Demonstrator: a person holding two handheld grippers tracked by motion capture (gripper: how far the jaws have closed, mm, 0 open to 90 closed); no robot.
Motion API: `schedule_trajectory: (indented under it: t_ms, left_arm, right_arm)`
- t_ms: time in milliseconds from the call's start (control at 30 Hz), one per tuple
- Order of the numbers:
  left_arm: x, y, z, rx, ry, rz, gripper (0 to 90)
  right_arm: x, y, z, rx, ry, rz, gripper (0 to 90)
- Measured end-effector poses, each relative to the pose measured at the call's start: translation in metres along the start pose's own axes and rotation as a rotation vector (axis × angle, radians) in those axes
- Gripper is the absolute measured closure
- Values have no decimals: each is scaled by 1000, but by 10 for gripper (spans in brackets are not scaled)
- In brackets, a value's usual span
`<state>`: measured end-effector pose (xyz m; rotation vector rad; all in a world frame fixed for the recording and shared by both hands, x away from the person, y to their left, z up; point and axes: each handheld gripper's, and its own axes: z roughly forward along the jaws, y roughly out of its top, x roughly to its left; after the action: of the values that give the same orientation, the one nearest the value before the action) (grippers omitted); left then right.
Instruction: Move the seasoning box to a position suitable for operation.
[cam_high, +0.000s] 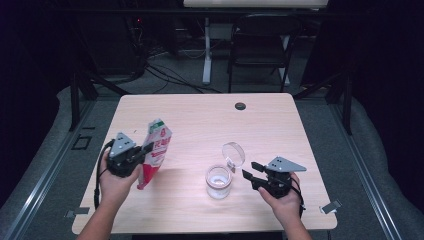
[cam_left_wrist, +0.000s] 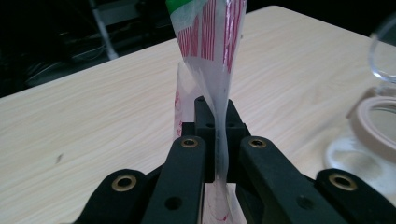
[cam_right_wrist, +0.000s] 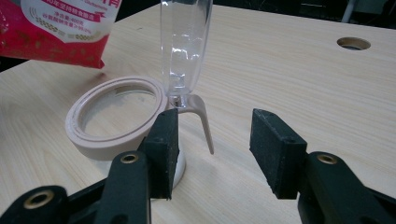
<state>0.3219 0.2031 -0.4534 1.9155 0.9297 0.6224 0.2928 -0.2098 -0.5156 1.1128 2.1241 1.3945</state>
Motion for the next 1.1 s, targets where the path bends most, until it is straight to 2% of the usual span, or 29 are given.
schedule_trajectory:
  t_ms: [67,267,367,467,633,700,800,900,1000,1100]
  left_arm:
    - [-10,3,7,4,-30,23,900]
    - [-35,1,22,-3,-127,46,900]
    - [-46,-6,21,-13,-165,66,900]
    - [-52,-15,16,-11,-182,81,900]
    - [-56,-31,8,6,-227,67,899]
    - [-60,-41,5,21,-236,76,898]
    - [-63,-51,5,44,-244,83,898]
    - [-65,-60,9,59,-271,56,898]
    - [-67,-61,10,54,-271,55,898]
    - [-65,-63,9,45,-278,36,898]
  right_arm:
    - [-1,0,0,-1,-2,0,521]
    - [-2,0,-3,-11,-6,-2,523]
    - [-3,2,-6,-24,-10,-3,528]
    - [-1,6,-10,-43,-14,-13,531]
    - [10,17,-18,-84,0,-46,538]
    - [20,23,-22,-113,16,-73,548]
    - [36,32,-23,-128,50,-123,549]
    - [50,41,-21,-124,92,-159,547]
    - [60,48,-13,-106,145,-180,539]
    - [67,54,2,-55,185,-204,524]
